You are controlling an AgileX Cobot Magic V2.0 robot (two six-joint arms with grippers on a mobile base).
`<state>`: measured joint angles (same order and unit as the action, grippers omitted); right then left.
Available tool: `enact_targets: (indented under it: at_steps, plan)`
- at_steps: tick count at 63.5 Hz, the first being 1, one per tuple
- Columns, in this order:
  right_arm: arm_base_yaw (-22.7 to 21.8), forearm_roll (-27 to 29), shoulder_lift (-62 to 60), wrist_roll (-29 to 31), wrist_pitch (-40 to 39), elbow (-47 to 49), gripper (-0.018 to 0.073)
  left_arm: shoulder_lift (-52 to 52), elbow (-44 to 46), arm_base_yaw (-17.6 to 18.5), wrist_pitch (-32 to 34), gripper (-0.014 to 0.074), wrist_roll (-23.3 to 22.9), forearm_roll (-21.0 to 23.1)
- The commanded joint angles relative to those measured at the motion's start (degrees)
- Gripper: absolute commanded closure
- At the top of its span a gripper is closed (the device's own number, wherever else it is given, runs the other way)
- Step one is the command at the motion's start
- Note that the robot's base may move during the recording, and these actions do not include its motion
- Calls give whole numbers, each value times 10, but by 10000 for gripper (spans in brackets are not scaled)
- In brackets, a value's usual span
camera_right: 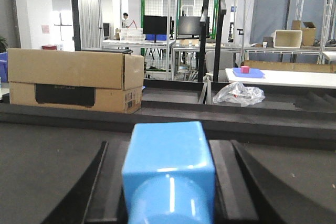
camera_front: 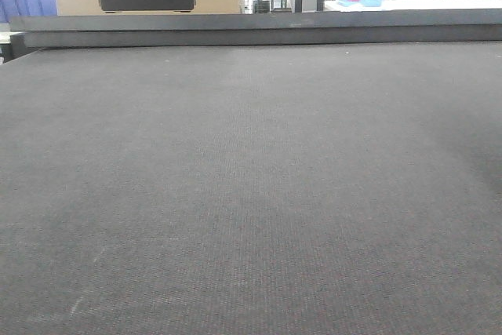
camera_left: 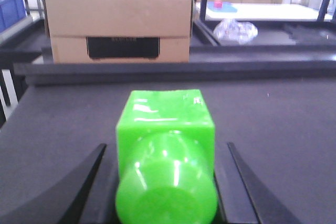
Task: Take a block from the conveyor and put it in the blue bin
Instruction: 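Lift both held bricks up off the conveyor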
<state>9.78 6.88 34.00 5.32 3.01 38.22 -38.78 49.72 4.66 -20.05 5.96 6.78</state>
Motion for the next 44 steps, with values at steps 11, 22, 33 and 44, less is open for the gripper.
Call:
enact_targets:
  at_steps: [11,22,33,44]
  plan:
    - [1,-3,-29,3,89,-3,727,77,-94,3,59,707,0,-24]
    - [1,-3,-57,3,128,-3,727,112,-123,3,62,707,0,-29]
    - [1,-3,-81,3,118,-3,727,118,-123,3,64,707,0,-28]
    - [1,-3,-84,3,124,-3,727,118,-123,3,64,707,0,-25]
